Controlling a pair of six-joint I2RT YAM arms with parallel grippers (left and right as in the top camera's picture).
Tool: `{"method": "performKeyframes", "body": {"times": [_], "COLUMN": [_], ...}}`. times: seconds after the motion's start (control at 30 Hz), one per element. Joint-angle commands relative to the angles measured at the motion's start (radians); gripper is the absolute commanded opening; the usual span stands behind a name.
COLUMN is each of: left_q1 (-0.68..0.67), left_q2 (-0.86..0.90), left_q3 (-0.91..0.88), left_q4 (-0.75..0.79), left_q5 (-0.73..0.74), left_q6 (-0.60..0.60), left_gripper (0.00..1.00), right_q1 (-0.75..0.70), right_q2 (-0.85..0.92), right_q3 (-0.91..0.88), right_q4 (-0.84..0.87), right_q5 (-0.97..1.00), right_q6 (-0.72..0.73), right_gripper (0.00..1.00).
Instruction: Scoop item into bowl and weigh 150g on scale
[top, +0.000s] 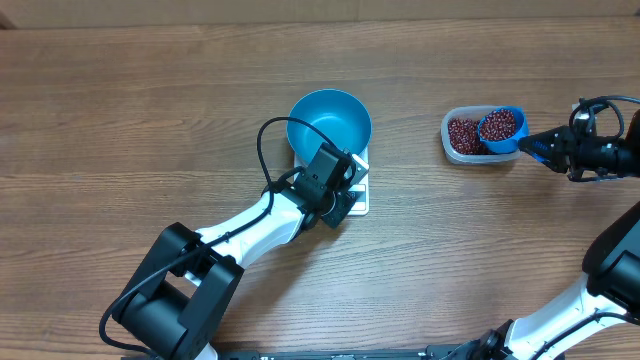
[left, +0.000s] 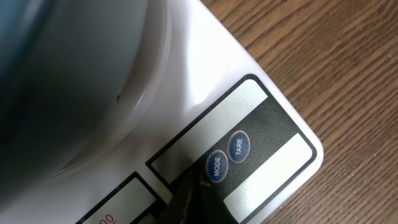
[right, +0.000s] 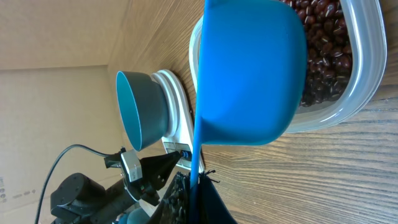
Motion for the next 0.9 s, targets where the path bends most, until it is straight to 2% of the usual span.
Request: {"method": "performKeyframes", "body": {"times": [0.0, 0.87], "left_q1": [-0.007, -0.007], "left_q2": [0.016, 0.071], "left_q3": [-0.006, -0.011], "left_q4": [0.004, 0.029], "left_q5": [-0.006, -0.006], "left_q6": [0.01, 0.01], "left_gripper": [0.04, 0.04], "right_q1": [0.002, 0.002], "right_q2": [0.004, 0.004], "right_q3": [-0.004, -0.004], "right_q4": [0.002, -0.002], "right_q5": [-0.029, -0.028], "right_q6": [-0.019, -0.019], "right_gripper": [0.04, 0.04]}}
